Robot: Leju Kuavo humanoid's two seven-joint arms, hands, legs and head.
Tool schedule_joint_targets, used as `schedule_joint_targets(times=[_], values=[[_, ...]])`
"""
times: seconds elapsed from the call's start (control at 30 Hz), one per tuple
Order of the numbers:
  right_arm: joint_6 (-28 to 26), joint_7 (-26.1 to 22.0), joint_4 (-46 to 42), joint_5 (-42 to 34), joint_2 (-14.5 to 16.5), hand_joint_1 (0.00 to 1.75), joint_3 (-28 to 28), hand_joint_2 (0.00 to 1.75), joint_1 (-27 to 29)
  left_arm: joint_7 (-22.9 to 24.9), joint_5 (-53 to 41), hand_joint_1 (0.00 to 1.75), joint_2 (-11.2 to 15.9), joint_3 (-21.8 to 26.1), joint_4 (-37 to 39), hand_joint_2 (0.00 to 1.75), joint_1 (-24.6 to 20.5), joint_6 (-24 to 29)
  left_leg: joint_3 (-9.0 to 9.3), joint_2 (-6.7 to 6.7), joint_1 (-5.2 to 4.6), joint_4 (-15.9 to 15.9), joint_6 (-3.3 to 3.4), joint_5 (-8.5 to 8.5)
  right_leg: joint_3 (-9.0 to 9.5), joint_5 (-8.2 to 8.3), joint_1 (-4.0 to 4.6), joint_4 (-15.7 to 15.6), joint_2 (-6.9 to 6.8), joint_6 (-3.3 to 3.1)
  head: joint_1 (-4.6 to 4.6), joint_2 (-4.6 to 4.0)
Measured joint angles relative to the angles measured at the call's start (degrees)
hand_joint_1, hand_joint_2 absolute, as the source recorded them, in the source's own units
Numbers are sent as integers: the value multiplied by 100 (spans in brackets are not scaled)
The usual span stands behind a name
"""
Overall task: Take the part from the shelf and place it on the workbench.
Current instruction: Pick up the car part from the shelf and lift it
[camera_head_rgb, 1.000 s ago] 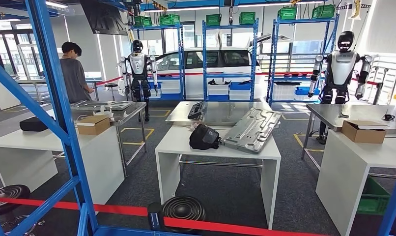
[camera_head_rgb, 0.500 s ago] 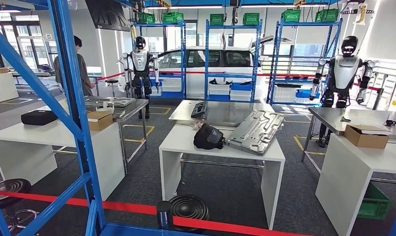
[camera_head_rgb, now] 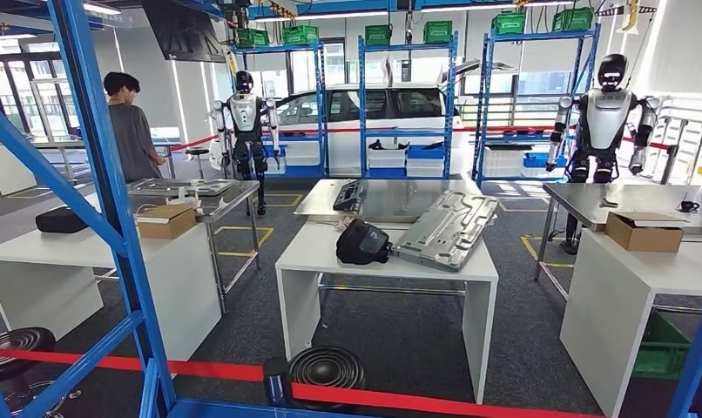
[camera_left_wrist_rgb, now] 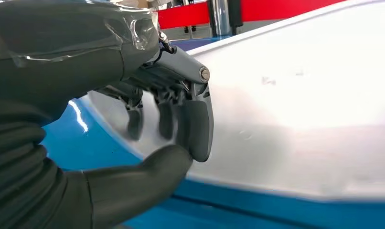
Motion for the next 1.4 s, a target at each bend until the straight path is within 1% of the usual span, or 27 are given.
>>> schedule_joint_targets(times=[0.03, 0.1, 0.17, 0.27, 0.33, 0.37, 0.43, 0.47, 0.5, 0.53, 0.57, 0.6, 0.63, 0.7, 0.73, 0.77, 0.83, 0.87, 0.97, 1.0, 1.03, 1.07, 1.1, 1.17, 1.23, 1.33, 1.4], values=[[3, -1, 0, -7, 0, 0, 13, 0, -3, -5, -27, 175, -5, 7, 14, 175, 7, 4, 92, 1, 3, -185, 9, 143, 6, 0, 3, 0, 1, 1, -1, 0], [9, -2, 0, -17, 2, 0, 42, 0, -16, -13, -60, 175, -16, 27, 21, 175, 12, 7, 506, 1, -5, -996, 65, 525, 25, 0, 9, -1, 6, 4, -3, 0], [12, -6, -1, -31, 9, 0, 75, 0, -32, -15, -78, 174, -28, 57, 21, 175, 12, 14, 802, 4, -37, -1588, 125, 696, 15, 5, 33, 3, 9, 37, -3, 1], [20, -10, 1, -56, 10, 0, 111, 0, -37, -16, -119, 175, -39, 91, 16, 175, 28, 17, 844, 5, -60, -1727, 195, 722, -18, 22, 31, -7, 3, 136, -6, 1], [27, -15, 4, -79, 5, 0, 133, 0, -38, -19, -139, 175, -57, 104, 9, 175, 35, 15, 896, 9, -39, -1822, 264, 792, -106, -85, 33, 170, 1, 161, 0, 2], [28, -17, 4, -94, -3, 0, 140, 0, -38, -21, -148, 175, -69, 107, 7, 175, 39, 11, 920, 13, -27, -1863, 290, 823, -230, -219, 32, 435, 0, 153, 8, 2], [28, -20, 6, -128, -15, 0, 147, 0, -28, -25, -160, 175, -84, 108, 9, 175, 55, 4, 910, 17, -45, -1869, 308, 836, -590, -543, 26, 1205, 1, 134, 19, 2], [29, -20, 7, -137, -19, 0, 149, 0, -19, -26, -163, 175, -90, 108, 12, 175, 65, 1, 904, 16, -50, -1867, 308, 836, -742, -644, 24, 1522, 1, 146, 22, 2], [30, -20, 9, -144, -20, 0, 153, 0, -10, -27, -163, 175, -97, 108, 13, 175, 71, 1, 902, 13, -53, -1863, 306, 835, -801, -653, 21, 1641, 0, 178, 25, 2], [31, -20, 10, -147, -21, 0, 158, 0, -5, -27, -163, 175, -106, 108, 14, 175, 73, 0, 903, 8, -52, -1855, 301, 831, -743, -570, 14, 1522, -1, 223, 28, 2], [32, -20, 11, -154, -25, 0, 163, 0, -3, -27, -163, 175, -114, 109, 14, 175, 74, -1, 905, 3, -51, -1839, 290, 822, -571, -412, 4, 1172, -3, 273, 31, 2], [32, -20, 11, -165, -30, 0, 172, 0, -6, -28, -167, 158, -120, 109, 14, 175, 74, -1, 902, -1, -50, -1812, 270, 806, -353, -250, -8, 718, -6, 305, 35, 2], [32, -20, 11, -181, -33, 0, 184, 0, -8, -29, -173, 114, -123, 113, 13, 175, 73, 0, 891, -4, -60, -1777, 241, 783, -171, -124, -8, 343, -5, 302, 37, 2], [36, -16, 8, -226, -35, 0, 213, 0, -8, -40, -204, 27, -126, 121, 11, 87, 72, 13, 862, -6, -78, -1725, 186, 750, -5, -31, 11, 13, -1, 226, 35, 2], [42, -12, 4, -251, -34, 0, 228, 0, -1, -47, -233, 0, -129, 126, 10, 44, 72, 32, 853, -7, -82, -1720, 162, 748, -6, -24, 29, 24, 4, 179, 31, 2], [50, -4, -2, -278, -31, 0, 240, 0, 7, -54, -276, 0, -133, 129, 6, 0, 72, 68, 846, -5, -74, -1715, 139, 746, -8, -14, 19, 27, 5, 140, 28, 2], [69, 21, -33, -342, -23, 0, 260, 0, 33, -67, -429, 0, -142, 142, -26, 0, 69, 251, 767, -2, -51, -1560, 80, 628, -10, 4, -10, 16, 7, 70, 17, 2], [77, 37, -56, -377, -15, 0, 267, 0, 49, -81, -531, 0, -147, 150, -59, 0, 64, 399, 656, -1, -38, -1324, 50, 480, -10, 11, -27, 10, 7, 41, 10, 1], [104, 86, -143, -468, 16, 0, 278, 0, 126, -165, -825, 0, -191, 157, -214, 0, 59, 914, 131, 2, -3, -215, -7, -26, -23, 10, -8, 11, 2, 12, -6, 0], [111, 99, -173, -490, 27, 0, 278, 0, 156, -190, -883, 0, -214, 157, -277, 0, 60, 1036, 37, 2, 2, -25, -9, -54, -24, 9, -1, 12, 1, 11, -6, 0], [117, 113, -205, -505, 40, 0, 278, 0, 182, -212, -926, 0, -237, 159, -342, 0, 61, 1123, 51, 3, 4, -56, -2, 26, -21, 9, 6, 13, 3, 12, -7, 0], [128, 131, -242, -516, 55, 0, 278, 0, 206, -239, -963, 0, -257, 164, -412, 0, 61, 1195, 179, 3, 4, -315, 17, 200, -13, 9, 12, 13, 9, 12, -7, 1], [147, 153, -288, -527, 73, 0, 278, 0, 229, -277, -996, 0, -275, 175, -496, 0, 62, 1274, 393, 2, -3, -733, 53, 412, -3, 9, 19, 12, 16, 13, -8, 1], [201, 197, -389, -544, 129, 0, 278, 0, 274, -366, -1056, 0, -316, 219, -706, 87, 63, 1460, 759, 11, -35, -1458, 130, 646, 0, 13, 44, 13, 26, 28, -6, 1], [240, 230, -475, -556, 167, 0, 278, 0, 310, -422, -1080, 0, -350, 265, -901, 175, 74, 1576, 855, 18, -74, -1681, 172, 653, -13, 25, 50, 8, 24, 74, -3, 2], [279, 262, -567, -555, 190, 0, 280, 0, 348, -488, -1079, 0, -391, 314, -1123, 175, 115, 1649, 897, 26, -62, -1783, 245, 738, -66, -13, 36, 76, 15, 153, -3, 2], [294, 290, -605, -543, 191, 0, 282, 0, 362, -542, -1074, 0, -429, 338, -1272, 87, 150, 1708, 937, 37, -37, -1856, 294, 801, -306, -271, 33, 578, 10, 145, 8, 2]])
